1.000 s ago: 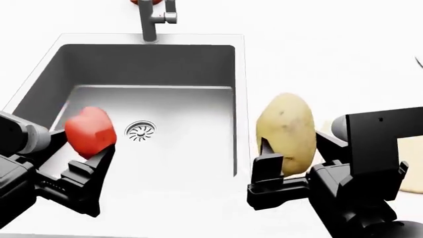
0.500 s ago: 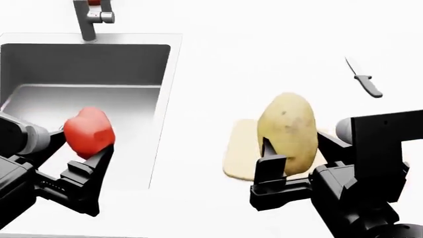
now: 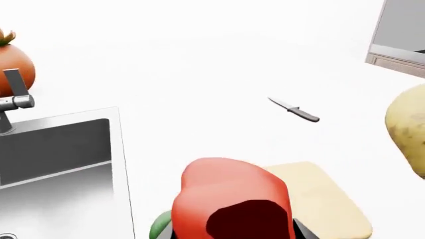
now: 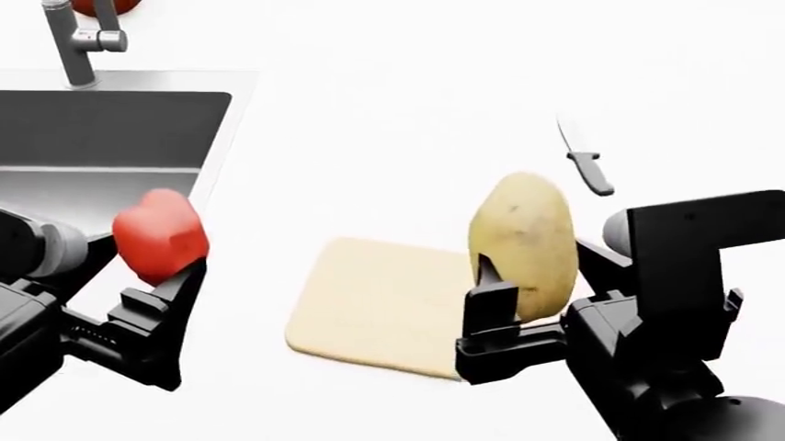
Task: Pick the vegetables from the sink and place them on the cutting board.
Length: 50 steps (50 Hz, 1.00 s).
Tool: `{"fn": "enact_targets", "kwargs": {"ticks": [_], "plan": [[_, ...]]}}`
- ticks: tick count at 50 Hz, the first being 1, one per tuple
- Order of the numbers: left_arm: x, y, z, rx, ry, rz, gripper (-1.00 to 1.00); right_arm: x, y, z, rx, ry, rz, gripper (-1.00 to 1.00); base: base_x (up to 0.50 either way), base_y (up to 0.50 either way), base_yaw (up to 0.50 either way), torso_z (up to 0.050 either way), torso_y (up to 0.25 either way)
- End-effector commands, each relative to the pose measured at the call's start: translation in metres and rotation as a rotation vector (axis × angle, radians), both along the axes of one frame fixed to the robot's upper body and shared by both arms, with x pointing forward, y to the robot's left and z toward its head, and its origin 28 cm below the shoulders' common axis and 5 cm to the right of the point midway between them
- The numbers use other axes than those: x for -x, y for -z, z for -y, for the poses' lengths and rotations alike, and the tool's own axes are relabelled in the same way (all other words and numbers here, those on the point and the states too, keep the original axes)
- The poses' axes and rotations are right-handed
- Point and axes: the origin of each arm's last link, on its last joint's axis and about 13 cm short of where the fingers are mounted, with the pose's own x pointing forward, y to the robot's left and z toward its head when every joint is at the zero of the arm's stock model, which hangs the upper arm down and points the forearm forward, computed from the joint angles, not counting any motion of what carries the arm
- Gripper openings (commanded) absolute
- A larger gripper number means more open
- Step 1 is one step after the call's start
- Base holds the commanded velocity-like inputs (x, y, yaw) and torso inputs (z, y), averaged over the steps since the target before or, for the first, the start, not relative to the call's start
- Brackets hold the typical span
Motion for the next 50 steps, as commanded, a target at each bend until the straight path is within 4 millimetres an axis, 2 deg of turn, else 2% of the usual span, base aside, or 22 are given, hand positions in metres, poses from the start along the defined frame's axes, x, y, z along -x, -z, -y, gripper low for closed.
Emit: {"fn": "enact_targets", "kwargs": {"ticks": [1,5,7,12,13,16,17,19,26,28,33,40,49,50], "plan": [[-0.002,-0.003,-0.002,0.011,-0.023,0.009,-1.0,-0.008,0.003,-0.005,0.034,-0.026,-0.013,-1.0,0.2,0.0,0.0,0.0,0.0],[-0.001,-0.001,-0.003,0.008,-0.021,0.007,-1.0,-0.012,0.001,-0.008,0.066,-0.023,-0.077,-1.0,0.07,0.0,0.0,0.0,0.003],[-0.002,-0.001,-0.002,0.008,-0.021,0.007,-1.0,-0.016,-0.006,-0.01,0.108,-0.023,-0.108,-1.0,0.0,0.0,0.0,0.0,0.0],[-0.003,-0.001,0.0,0.007,-0.014,0.006,-1.0,-0.028,-0.051,-0.014,0.185,-0.09,-0.166,-1.0,0.0,0.0,0.0,0.0,0.0],[-0.003,-0.002,0.0,0.001,-0.012,0.007,-1.0,-0.033,-0.063,-0.012,0.193,-0.049,-0.18,-1.0,0.0,0.0,0.0,0.0,0.0],[-0.005,-0.006,0.001,-0.008,-0.012,0.012,-1.0,-0.039,-0.083,-0.011,0.219,-0.106,-0.275,-1.0,0.0,0.0,0.0,0.0,0.0],[-0.005,-0.007,0.002,-0.01,-0.004,0.016,-1.0,-0.043,-0.099,-0.012,0.21,-0.118,-0.272,-1.0,0.0,0.0,0.0,0.0,0.0],[-0.005,-0.005,0.003,-0.011,0.002,0.013,-1.0,-0.048,-0.107,-0.014,0.236,-0.146,-0.313,-1.0,0.0,0.0,0.0,0.0,0.005],[-0.006,-0.005,0.003,-0.015,0.009,0.007,-1.0,-0.072,-0.097,-0.022,0.257,-0.183,-0.502,-1.0,0.0,0.0,0.0,0.0,0.0],[-0.006,-0.004,0.005,-0.02,0.014,0.006,-1.0,-0.078,-0.088,-0.026,0.287,-0.224,-0.582,-1.0,0.0,0.0,0.0,0.0,0.0],[-0.007,0.001,0.005,-0.009,0.02,-0.006,-1.0,-0.096,-0.092,-0.04,0.332,-0.246,-0.6,-1.0,0.0,0.0,0.0,0.0,0.0],[-0.007,-0.005,-0.002,0.011,0.005,0.012,-1.0,-0.1,-0.075,-0.045,0.351,-0.252,-0.667,-1.0,0.0,0.0,0.0,0.0,0.0],[-0.007,0.0,-0.001,0.007,0.009,0.003,-1.0,-0.102,-0.078,-0.039,0.356,-0.202,-0.674,-1.0,0.0,0.0,0.0,0.0,0.0],[-0.007,0.008,-0.003,0.017,0.005,-0.014,-1.0,-0.109,-0.071,-0.037,0.365,-0.18,-0.687,-1.0,0.0,0.0,0.0,0.0,0.0]]}}
